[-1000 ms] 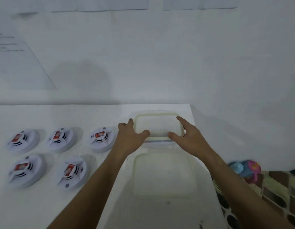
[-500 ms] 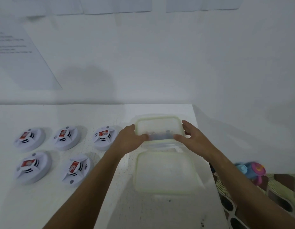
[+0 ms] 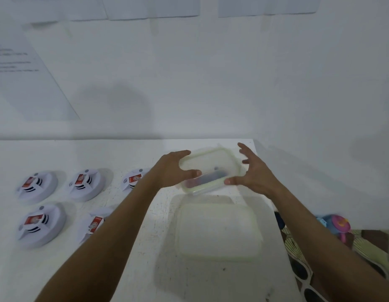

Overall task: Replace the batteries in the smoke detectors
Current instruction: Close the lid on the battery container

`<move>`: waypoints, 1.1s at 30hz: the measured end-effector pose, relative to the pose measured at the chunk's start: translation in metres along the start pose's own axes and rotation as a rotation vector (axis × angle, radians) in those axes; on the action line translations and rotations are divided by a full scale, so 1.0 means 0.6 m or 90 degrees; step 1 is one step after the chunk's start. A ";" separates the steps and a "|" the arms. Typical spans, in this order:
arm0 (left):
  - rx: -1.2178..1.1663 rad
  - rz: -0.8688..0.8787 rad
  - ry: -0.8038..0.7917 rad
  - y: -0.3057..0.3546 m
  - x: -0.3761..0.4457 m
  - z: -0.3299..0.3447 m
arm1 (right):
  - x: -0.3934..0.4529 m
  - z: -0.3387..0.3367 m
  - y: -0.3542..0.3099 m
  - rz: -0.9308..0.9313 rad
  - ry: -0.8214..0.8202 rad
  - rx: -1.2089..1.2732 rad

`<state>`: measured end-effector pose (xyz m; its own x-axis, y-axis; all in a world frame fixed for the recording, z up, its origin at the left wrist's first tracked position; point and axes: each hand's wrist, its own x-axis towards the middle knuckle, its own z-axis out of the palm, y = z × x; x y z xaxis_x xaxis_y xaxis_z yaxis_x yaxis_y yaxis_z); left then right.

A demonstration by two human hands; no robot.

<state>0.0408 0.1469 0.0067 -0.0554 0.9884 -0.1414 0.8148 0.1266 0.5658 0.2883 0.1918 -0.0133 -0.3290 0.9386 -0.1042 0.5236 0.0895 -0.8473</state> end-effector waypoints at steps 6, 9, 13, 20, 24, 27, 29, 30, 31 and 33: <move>-0.054 -0.097 0.127 0.017 -0.015 0.051 | 0.030 0.031 0.005 0.027 0.172 0.043; -0.122 -0.114 0.093 0.014 -0.014 0.053 | 0.018 0.048 -0.004 0.035 0.116 0.114; -0.125 -0.088 0.058 0.025 -0.010 0.047 | 0.005 0.060 -0.008 0.027 -0.043 0.177; -0.214 -0.028 0.043 0.013 0.001 0.060 | 0.011 0.071 0.006 -0.022 -0.087 0.154; -0.248 0.016 0.008 0.005 0.002 0.066 | 0.005 0.086 -0.011 -0.065 -0.035 0.150; -0.256 0.053 -0.064 -0.009 0.000 0.049 | 0.015 0.088 -0.004 -0.077 -0.019 0.081; -0.226 0.073 -0.108 -0.011 0.001 0.033 | 0.022 0.081 0.003 -0.072 -0.025 0.060; -0.212 0.083 -0.122 -0.010 0.004 0.028 | 0.022 0.074 0.002 -0.071 -0.030 0.059; -0.204 0.098 -0.131 -0.009 0.009 0.025 | 0.022 0.069 0.000 -0.073 -0.035 0.052; -0.196 0.105 -0.148 -0.005 0.017 0.026 | 0.023 0.063 -0.005 -0.073 -0.053 0.041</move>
<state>0.0469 0.1551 -0.0089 0.2215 0.9569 -0.1877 0.5896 0.0219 0.8074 0.2526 0.1917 -0.0320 -0.4495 0.8921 -0.0459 0.4288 0.1704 -0.8872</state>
